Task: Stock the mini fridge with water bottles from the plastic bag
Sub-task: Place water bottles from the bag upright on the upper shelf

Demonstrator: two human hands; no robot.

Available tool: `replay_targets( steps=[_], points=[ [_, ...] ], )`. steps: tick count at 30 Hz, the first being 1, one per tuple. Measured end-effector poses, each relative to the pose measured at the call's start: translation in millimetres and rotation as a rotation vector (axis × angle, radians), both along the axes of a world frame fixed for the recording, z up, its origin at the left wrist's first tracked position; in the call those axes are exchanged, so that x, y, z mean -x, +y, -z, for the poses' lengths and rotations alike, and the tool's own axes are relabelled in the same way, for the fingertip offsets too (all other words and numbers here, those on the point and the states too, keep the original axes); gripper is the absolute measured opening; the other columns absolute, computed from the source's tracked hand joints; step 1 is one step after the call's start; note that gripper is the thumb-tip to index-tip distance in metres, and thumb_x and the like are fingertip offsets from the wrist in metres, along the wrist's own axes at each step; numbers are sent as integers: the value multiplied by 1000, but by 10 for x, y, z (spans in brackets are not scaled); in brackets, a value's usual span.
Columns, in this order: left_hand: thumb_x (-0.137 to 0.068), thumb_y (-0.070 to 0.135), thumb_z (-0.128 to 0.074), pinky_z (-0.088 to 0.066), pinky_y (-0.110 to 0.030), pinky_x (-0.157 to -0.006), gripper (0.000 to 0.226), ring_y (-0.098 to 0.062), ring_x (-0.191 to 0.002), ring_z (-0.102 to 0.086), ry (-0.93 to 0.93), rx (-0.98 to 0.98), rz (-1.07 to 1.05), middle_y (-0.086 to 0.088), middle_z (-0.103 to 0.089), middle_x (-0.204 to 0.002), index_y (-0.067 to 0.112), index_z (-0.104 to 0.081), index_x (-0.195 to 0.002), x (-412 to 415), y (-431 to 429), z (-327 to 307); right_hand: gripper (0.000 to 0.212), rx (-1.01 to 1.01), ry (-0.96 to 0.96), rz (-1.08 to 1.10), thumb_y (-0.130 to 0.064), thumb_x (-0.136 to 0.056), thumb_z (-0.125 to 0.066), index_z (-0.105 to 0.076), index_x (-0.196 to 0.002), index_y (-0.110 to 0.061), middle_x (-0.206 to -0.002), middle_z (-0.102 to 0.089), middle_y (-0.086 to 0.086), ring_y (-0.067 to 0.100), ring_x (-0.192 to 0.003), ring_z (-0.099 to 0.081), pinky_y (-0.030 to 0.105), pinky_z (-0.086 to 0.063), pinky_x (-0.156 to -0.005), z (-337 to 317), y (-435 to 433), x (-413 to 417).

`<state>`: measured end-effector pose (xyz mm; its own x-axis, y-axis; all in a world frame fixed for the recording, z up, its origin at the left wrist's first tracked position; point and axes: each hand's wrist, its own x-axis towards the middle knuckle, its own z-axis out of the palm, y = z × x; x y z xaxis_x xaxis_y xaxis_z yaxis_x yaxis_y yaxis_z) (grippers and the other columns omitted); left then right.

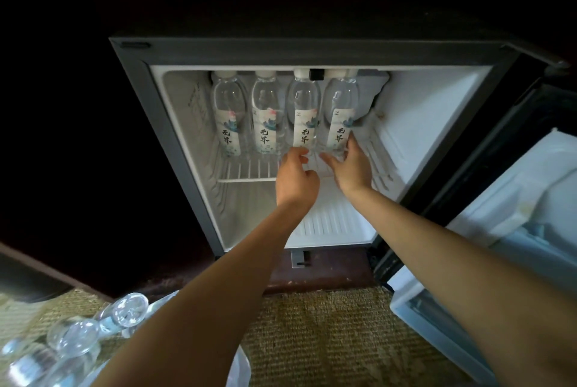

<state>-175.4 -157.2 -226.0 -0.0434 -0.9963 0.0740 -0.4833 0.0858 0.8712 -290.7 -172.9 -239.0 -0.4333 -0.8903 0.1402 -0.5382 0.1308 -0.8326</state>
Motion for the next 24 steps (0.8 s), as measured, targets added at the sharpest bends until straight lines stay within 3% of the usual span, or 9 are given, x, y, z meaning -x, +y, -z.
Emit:
replay_targets(
  steps=[6,11,14,18,20,22,24],
  points=[
    [-85,-4,-42,-38,-20,-84,46,-19,-114,-53,-115,54,-11,-3,-55,-128,14,-53,-126,-403,235,-26,59,-90,104,-1,-31,-89,-63,-41,-138,-8,-132,-53,10,28,-120,-52,33,-43,-90,-75,198,-111],
    [-83,-5,-42,-41,-25,-90,46,-19,-114,-53,-333,95,127,-2,-56,-123,16,-59,-120,-1019,619,86,63,-182,260,-139,-37,-96,-51,-28,-149,-10,-148,-40,11,29,-133,-41,36,-38,-102,-161,510,-241],
    [-82,-3,-45,-46,-26,-90,40,-17,-105,-59,-459,15,260,-1,-64,-114,19,-65,-109,-1422,812,91,58,-252,302,-331,-39,-96,-51,-38,-145,-11,-148,-41,8,26,-135,-40,36,-34,-107,-236,671,-340],
    [-81,-1,-48,-47,-20,-83,36,-12,-96,-63,-637,-130,421,3,-68,-103,19,-68,-103,-1963,1234,105,43,-320,252,-466,-36,-95,-55,-57,-129,-11,-136,-55,7,24,-125,-51,37,-37,-108,-427,930,-575],
    [-84,2,-52,-46,-18,-81,29,-9,-89,-62,-671,-213,487,7,-67,-96,18,-69,-102,-2229,1487,127,36,-388,262,-554,-32,-95,-56,-62,-123,-11,-128,-61,7,24,-119,-55,36,-42,-102,-508,1104,-753],
    [-85,3,-54,-44,-16,-78,25,-7,-84,-60,-689,-277,517,7,-66,-93,16,-69,-100,-2441,1739,197,32,-420,222,-619,-28,-94,-57,-65,-118,-9,-111,-67,6,22,-105,-62,28,-48,-81,-556,1323,-1034],
    [-86,2,-56,-45,-11,-75,23,-10,-90,-65,-657,-303,511,1,-70,-100,12,-71,-100,-2571,1956,343,29,-403,98,-643,-22,-95,-57,-65,-115,-5,-98,-68,7,17,-84,-63,18,-43,-60,-469,1562,-1408]
  ],
)
